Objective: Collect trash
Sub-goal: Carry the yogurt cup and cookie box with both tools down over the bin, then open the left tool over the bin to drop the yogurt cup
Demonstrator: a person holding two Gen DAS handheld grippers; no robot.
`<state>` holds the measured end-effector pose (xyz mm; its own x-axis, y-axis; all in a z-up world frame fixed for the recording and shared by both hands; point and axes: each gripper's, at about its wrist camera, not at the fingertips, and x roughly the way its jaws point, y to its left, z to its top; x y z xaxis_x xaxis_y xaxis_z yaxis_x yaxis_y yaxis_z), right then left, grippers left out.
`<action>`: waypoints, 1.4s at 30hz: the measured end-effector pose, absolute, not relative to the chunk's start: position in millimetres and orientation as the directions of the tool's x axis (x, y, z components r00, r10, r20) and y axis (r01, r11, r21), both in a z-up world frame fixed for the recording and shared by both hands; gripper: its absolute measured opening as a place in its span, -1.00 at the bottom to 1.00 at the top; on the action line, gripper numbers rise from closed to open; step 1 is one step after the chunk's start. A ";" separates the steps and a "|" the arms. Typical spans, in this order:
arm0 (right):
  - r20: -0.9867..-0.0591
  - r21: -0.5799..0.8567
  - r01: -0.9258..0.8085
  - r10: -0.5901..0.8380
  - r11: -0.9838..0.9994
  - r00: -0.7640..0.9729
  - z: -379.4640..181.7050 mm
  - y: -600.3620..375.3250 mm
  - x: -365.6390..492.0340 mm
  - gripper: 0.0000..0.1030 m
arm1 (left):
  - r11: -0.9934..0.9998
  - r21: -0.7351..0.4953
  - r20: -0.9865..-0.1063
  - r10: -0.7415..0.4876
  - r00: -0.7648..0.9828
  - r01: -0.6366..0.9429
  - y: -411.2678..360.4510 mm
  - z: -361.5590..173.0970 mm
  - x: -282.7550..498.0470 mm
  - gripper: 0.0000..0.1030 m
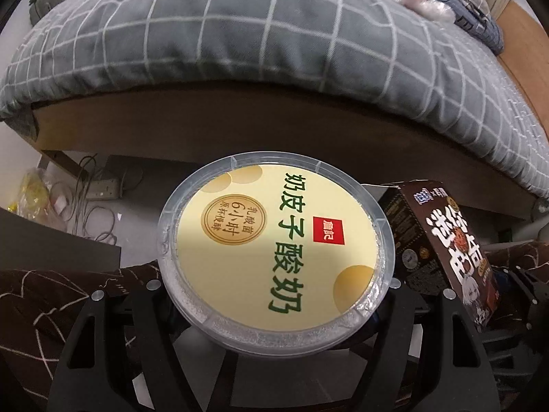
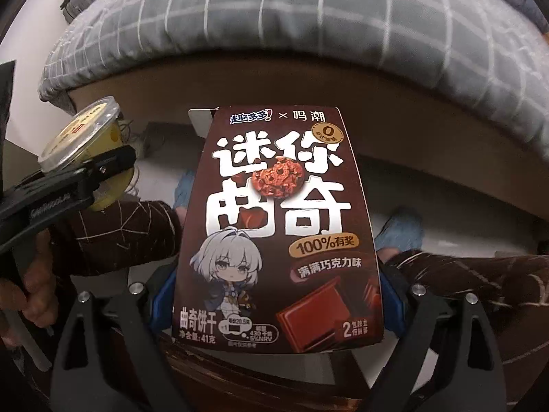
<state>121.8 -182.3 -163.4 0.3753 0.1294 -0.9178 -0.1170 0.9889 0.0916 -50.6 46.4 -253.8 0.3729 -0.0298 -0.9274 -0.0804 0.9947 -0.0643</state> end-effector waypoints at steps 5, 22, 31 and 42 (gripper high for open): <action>-0.933 0.067 -0.129 0.108 0.989 0.342 -168.2 -178.9 160.5 0.70 | 0.994 -0.068 -0.935 -0.035 0.354 -0.083 47.3 -258.6 -48.6 0.40; -0.930 0.060 -0.061 0.078 0.996 0.360 -168.2 -192.0 207.8 0.84 | 0.994 -0.051 -0.952 -0.019 0.306 -0.096 42.9 -270.6 -35.2 0.40; -0.873 -0.018 0.014 -0.023 1.000 0.487 -144.2 -224.8 165.6 0.85 | 0.999 -0.040 -0.963 -0.043 0.266 0.018 -3.2 -291.3 -21.9 0.40; -0.852 0.009 0.164 -0.078 0.986 0.518 -155.5 -286.5 127.8 0.85 | 0.993 -0.040 -0.978 -0.061 0.199 0.109 -58.1 -313.2 -13.9 0.40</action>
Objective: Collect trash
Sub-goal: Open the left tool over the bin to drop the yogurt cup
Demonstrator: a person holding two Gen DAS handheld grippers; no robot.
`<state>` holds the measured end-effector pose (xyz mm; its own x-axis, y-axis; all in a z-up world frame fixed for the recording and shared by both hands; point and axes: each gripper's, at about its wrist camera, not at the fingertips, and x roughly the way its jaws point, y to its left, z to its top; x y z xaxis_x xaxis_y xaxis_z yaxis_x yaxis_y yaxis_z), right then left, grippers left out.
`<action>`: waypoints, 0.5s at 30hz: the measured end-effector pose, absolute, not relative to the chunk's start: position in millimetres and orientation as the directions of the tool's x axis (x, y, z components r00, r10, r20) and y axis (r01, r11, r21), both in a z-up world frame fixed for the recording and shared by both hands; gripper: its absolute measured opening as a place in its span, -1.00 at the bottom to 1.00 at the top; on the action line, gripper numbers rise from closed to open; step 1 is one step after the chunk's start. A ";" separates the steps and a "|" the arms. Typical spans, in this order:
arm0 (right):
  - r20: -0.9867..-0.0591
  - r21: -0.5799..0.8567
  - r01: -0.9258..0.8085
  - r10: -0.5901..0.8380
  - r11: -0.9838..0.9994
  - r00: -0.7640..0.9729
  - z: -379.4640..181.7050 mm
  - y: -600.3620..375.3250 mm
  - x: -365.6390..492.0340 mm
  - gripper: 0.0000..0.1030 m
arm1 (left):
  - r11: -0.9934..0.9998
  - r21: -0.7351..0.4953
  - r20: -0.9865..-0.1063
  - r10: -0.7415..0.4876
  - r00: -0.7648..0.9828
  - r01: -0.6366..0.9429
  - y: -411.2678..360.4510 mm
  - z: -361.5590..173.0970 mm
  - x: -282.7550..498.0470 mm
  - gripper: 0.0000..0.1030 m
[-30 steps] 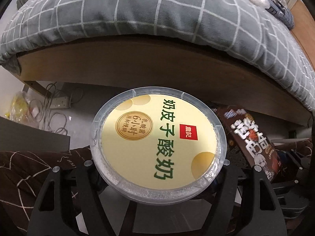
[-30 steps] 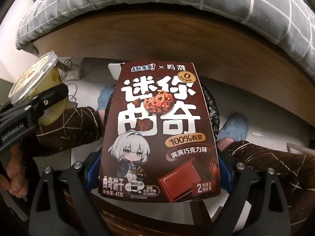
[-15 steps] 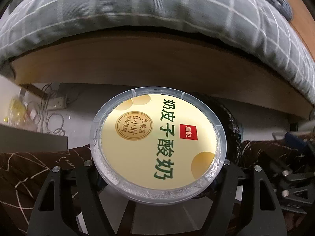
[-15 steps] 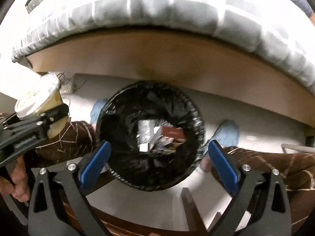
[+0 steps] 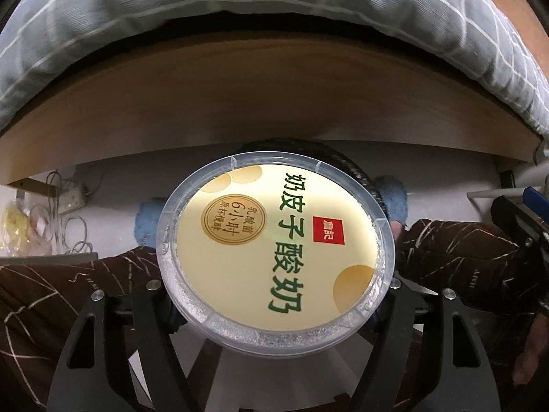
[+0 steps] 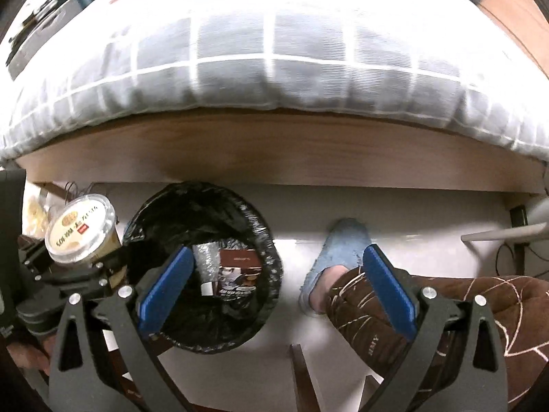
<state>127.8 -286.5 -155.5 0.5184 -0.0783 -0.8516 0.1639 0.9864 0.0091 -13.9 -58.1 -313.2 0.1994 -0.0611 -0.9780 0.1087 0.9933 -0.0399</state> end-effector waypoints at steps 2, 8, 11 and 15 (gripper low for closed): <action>-0.854 0.007 0.176 -0.085 0.984 0.513 -157.4 -293.3 123.4 0.85 | 0.992 -0.046 -0.979 -0.068 0.191 0.116 -66.0 -314.6 -11.1 0.40; -0.856 0.032 0.208 -0.080 0.978 0.511 -166.3 -312.6 114.4 0.85 | 0.990 -0.054 -0.981 -0.077 0.179 0.130 -85.3 -319.5 -4.2 0.40; -0.846 0.069 0.208 -0.054 0.976 0.530 -164.5 -316.7 108.7 0.85 | 0.989 -0.058 -0.981 -0.081 0.176 0.135 -90.2 -320.8 -5.2 0.41; -0.845 0.078 0.203 -0.043 0.976 0.534 -163.1 -317.0 102.3 0.85 | 0.989 -0.024 -0.981 -0.050 0.185 0.143 -89.4 -323.2 -6.8 0.55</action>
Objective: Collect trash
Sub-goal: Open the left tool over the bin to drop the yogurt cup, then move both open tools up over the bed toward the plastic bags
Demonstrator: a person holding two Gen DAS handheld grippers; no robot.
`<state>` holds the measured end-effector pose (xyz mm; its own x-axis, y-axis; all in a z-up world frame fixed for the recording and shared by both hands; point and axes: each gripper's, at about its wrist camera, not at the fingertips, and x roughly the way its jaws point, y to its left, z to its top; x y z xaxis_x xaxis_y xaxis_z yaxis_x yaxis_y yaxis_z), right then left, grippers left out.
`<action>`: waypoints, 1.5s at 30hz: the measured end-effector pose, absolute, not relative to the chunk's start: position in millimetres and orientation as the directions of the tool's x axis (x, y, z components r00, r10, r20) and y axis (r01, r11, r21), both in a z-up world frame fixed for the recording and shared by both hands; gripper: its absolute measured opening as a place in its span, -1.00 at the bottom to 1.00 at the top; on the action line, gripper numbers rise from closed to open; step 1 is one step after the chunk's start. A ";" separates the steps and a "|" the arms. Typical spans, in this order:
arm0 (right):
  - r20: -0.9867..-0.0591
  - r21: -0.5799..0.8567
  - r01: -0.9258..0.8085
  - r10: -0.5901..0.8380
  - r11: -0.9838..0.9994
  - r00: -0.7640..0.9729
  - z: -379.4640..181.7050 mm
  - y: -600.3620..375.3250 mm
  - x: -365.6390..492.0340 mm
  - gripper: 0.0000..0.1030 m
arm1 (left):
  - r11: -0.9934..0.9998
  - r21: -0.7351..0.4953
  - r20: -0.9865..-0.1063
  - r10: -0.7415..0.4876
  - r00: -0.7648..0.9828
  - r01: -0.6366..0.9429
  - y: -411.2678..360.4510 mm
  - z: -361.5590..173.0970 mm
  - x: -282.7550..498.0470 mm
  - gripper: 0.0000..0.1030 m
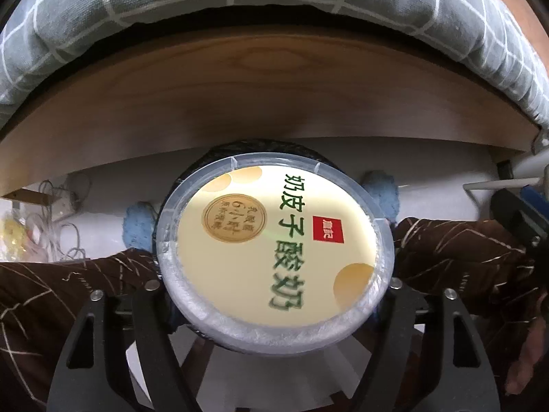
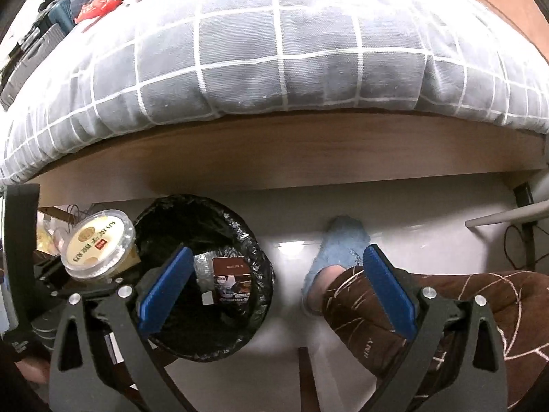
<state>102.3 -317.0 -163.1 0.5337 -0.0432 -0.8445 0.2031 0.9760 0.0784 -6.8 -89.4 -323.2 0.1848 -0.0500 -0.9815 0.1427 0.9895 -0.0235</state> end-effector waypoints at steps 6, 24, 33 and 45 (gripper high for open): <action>-0.843 0.061 0.181 -0.047 0.982 0.536 -164.2 -310.6 99.3 0.85 | 0.994 -0.032 -0.979 -0.053 0.195 0.109 -79.6 -323.9 -3.8 0.87; -0.779 -0.008 0.116 -0.079 0.993 0.622 -149.0 -286.5 89.5 0.85 | 0.999 0.002 -0.940 -0.013 0.341 0.044 -56.3 -273.0 -3.6 0.87; -0.729 -0.078 0.018 -0.070 0.997 0.681 -116.8 -259.0 67.6 0.85 | 0.999 -0.007 -0.916 -0.024 0.400 0.045 -49.8 -238.0 -16.0 0.88; -0.672 -0.074 -0.006 -0.046 0.997 0.739 -78.1 -255.5 46.9 0.85 | 0.998 0.044 -0.865 0.014 0.501 0.049 -48.9 -191.2 -24.2 0.87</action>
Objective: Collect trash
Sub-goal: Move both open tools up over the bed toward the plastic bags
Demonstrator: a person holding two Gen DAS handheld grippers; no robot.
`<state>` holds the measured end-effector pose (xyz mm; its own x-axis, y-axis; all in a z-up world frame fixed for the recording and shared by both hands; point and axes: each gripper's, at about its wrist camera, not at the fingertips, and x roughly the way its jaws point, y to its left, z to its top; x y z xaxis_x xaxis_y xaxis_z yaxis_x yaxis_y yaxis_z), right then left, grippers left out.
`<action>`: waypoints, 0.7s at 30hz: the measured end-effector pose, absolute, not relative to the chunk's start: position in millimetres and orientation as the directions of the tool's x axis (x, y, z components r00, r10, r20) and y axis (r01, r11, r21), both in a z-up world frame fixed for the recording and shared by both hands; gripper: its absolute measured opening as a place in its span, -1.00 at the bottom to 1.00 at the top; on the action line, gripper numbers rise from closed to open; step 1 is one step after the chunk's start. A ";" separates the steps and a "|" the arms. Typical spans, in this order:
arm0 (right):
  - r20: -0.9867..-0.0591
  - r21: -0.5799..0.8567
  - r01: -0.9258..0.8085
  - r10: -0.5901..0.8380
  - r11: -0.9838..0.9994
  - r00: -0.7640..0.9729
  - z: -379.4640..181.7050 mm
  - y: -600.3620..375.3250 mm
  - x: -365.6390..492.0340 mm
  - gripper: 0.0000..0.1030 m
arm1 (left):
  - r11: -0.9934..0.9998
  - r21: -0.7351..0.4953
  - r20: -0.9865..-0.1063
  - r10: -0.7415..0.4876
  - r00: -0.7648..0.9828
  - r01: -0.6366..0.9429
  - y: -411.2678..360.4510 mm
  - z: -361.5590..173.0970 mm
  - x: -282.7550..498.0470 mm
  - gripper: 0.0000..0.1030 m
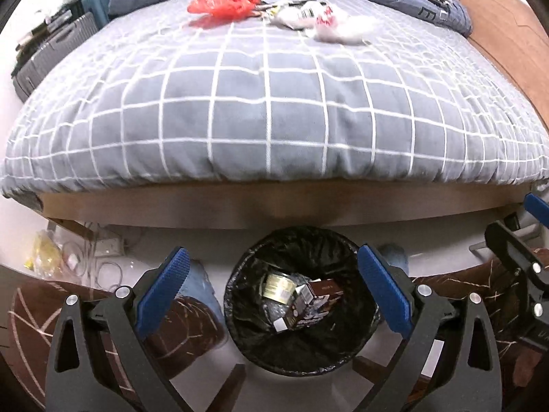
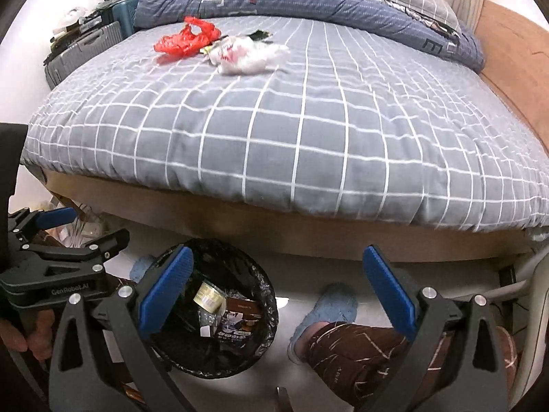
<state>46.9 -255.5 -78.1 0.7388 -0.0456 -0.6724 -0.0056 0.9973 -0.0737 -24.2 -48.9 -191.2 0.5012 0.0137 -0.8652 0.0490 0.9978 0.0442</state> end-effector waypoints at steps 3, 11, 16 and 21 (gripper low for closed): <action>-0.659 -0.077 -0.019 -0.037 0.997 0.752 -67.6 -254.8 45.7 0.85 | 0.997 0.043 -0.858 0.008 0.513 0.058 -45.9 -182.4 -23.0 0.87; -0.631 -0.082 -0.048 -0.015 0.995 0.776 -40.2 -250.1 68.6 0.85 | 0.999 0.019 -0.843 -0.002 0.538 0.035 -25.5 -156.7 11.1 0.87; -0.610 -0.078 -0.070 0.008 0.994 0.792 -22.4 -245.4 110.2 0.85 | 1.000 0.018 -0.817 0.013 0.576 0.003 -6.0 -141.5 65.6 0.87; -0.589 -0.100 -0.074 0.001 0.992 0.808 -8.9 -238.2 159.8 0.85 | 0.999 -0.010 -0.799 0.015 0.601 -0.038 19.0 -133.8 127.0 0.87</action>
<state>159.8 -238.2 -8.9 0.8081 0.0010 -0.5891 -0.0738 0.9923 -0.0996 127.0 19.0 -133.8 0.6006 0.0151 -0.7994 -0.0385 0.9992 -0.0100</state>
